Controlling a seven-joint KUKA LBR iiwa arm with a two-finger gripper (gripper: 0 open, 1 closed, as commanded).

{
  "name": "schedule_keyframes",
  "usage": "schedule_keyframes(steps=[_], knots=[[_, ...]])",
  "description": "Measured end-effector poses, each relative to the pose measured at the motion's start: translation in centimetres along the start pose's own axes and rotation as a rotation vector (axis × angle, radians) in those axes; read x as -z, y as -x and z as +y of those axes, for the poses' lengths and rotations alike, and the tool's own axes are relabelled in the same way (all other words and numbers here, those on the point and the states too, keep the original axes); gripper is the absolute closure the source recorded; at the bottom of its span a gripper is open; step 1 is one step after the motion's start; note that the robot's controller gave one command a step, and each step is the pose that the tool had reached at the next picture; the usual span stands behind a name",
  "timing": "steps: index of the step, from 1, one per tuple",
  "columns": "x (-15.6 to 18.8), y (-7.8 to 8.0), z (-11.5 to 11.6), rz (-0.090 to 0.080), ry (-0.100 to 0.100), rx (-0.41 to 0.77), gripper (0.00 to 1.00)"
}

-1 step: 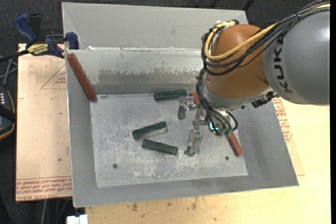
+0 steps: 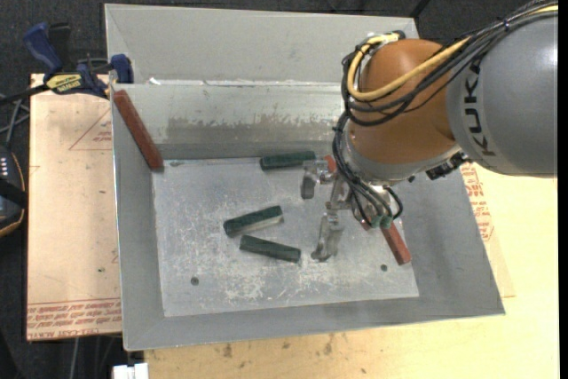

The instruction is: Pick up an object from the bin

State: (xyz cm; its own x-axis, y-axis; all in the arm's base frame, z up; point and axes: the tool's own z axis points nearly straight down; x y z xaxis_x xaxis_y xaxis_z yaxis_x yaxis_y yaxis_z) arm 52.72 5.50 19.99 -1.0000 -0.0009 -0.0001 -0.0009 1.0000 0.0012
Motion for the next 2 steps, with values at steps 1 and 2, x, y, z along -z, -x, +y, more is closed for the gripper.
schedule_keyframes(steps=[1,2], knots=[[-6.4,0.1,2.5,-0.006,0.001,-0.06,0.0],[-10.2,-0.2,3.3,0.004,-0.001,-0.06,0.0]])
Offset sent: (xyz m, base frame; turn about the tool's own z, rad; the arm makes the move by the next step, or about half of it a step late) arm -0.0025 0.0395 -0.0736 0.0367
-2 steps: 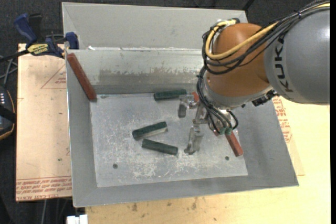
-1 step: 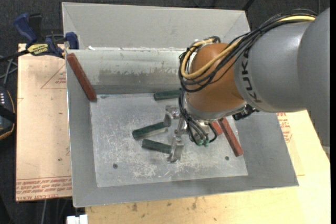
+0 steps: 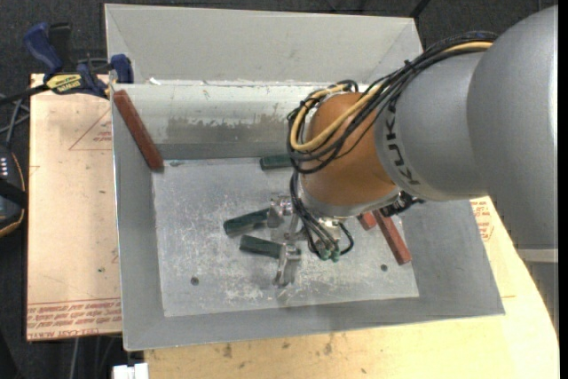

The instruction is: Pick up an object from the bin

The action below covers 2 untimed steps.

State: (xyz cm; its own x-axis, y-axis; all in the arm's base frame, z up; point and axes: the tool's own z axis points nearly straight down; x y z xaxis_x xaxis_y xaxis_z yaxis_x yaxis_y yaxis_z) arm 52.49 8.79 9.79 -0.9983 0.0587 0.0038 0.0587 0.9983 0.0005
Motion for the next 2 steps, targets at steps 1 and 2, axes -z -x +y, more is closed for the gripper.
schedule_keyframes(steps=[1,2], knots=[[1.1,-0.3,1.6,-0.005,0.001,-0.153,0.0],[-1.8,-0.5,1.2,-0.005,0.001,-0.056,0.0]])
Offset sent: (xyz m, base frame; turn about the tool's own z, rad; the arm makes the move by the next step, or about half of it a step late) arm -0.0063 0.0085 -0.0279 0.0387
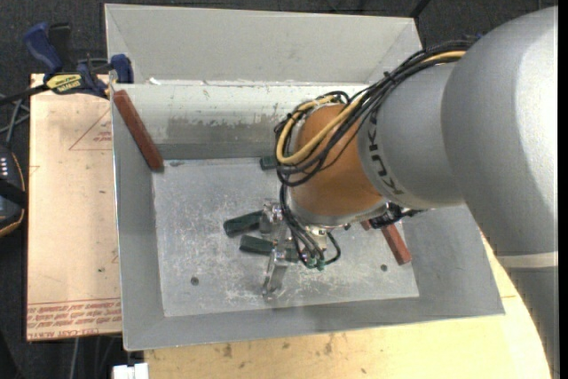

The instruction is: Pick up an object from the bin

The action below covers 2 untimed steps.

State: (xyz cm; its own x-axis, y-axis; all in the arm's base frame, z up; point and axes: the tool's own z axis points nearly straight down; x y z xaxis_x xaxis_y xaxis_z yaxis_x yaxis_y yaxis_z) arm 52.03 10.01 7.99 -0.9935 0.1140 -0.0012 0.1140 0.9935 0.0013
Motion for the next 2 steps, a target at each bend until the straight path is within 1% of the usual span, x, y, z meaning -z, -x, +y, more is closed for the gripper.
schedule_keyframes(steps=[1,2], knots=[[-0.96,-0.51,0.39,0.0,0.0,-0.239,1.0],[-0.96,-0.51,0.39,0.0,0.0,-0.239,1.0]])
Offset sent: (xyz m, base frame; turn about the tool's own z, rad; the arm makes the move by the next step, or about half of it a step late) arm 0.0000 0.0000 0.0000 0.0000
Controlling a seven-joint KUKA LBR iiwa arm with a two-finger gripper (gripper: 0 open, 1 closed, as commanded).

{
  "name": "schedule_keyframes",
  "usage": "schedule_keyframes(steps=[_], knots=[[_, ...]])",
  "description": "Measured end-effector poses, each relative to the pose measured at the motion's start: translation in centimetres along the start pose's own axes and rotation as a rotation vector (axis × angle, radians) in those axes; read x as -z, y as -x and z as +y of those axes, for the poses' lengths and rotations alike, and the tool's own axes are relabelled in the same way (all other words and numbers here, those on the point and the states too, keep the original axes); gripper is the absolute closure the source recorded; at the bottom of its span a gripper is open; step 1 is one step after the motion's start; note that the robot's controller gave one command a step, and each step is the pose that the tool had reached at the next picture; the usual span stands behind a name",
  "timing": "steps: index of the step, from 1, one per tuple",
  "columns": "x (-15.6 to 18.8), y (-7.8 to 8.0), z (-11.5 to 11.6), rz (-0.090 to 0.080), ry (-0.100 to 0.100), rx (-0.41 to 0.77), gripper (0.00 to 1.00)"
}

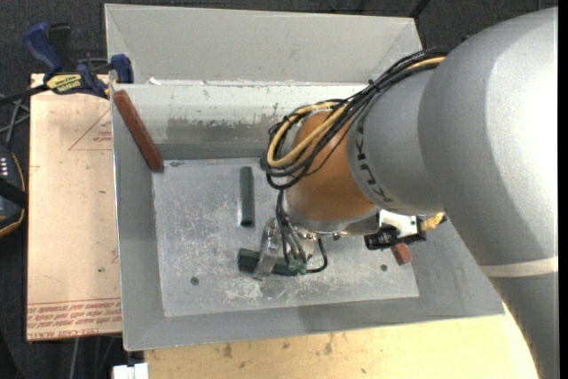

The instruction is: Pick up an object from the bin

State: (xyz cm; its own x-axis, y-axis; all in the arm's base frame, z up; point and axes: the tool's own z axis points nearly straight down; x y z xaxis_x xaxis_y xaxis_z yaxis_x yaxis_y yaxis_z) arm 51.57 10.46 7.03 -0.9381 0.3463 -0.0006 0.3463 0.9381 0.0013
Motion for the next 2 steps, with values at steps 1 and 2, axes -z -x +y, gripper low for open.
schedule_keyframes(steps=[1,2], knots=[[0.4,-0.1,-0.1,0.005,-0.003,0.0,1.0],[2.5,-0.3,-0.2,0.008,-0.005,0.001,1.0]])
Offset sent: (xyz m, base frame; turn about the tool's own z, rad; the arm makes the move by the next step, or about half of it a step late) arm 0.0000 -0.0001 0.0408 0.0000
